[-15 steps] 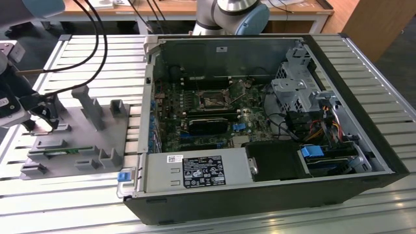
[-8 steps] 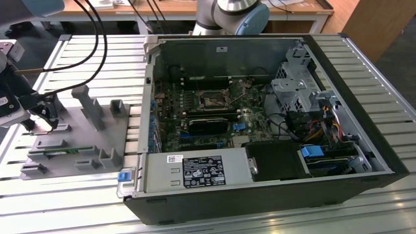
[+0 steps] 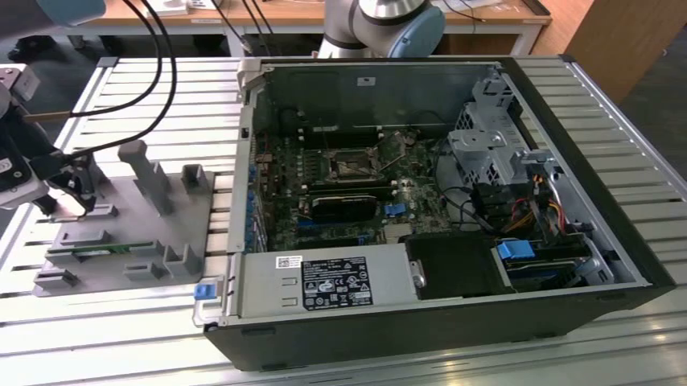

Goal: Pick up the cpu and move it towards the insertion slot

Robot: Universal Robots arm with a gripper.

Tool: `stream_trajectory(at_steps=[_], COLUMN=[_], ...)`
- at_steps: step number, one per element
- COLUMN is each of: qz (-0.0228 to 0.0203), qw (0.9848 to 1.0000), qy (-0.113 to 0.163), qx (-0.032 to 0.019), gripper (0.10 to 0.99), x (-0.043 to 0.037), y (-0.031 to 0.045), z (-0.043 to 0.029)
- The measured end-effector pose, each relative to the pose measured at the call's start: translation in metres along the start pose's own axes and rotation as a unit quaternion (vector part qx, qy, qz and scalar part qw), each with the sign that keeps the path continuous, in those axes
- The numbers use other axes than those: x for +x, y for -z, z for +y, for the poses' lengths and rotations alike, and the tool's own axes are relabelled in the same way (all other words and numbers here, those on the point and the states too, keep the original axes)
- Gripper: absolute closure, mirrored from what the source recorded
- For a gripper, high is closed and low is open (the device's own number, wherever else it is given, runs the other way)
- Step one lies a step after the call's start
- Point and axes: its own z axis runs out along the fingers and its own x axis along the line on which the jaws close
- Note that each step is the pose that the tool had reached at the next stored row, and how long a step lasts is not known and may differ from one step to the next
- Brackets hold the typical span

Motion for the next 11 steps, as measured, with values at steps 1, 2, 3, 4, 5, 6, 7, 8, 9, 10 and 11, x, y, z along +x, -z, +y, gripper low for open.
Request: stream_trajectory(at_steps=[1,2,3,4,5,6,7,8,9,10,11], qz=[0.0,0.0,0.0,0.0,0.0,0.0,0.0,0.0,0.0,0.0,0.0], qw=[1.0,1.0,1.0,1.0,1.0,1.0,1.0,1.0,1.0,1.0,1.0], qy=[0.0,0.0,0.0,0.0,0.0,0.0,0.0,0.0,0.0,0.0,0.0], qx=[0.0,0.0,0.0,0.0,0.0,0.0,0.0,0.0,0.0,0.0,0.0], gripper=[0.545,0.545,0.545,0.545,0.545,0.545,0.545,0.545,0.545,0.545,0.545], x=[0.0,0.0,0.0,0.0,0.0,0.0,0.0,0.0,0.0,0.0,0.0], y=[0.0004,0.0007,0.0008,0.0011,0.0013,0.0015,0.0018,0.002,0.0023,0.0025,0.0028], z=[0.0,0.0,0.0,0.0001,0.0001,0.0001,0.0001,0.0001,0.0001,0.0002,0.0001])
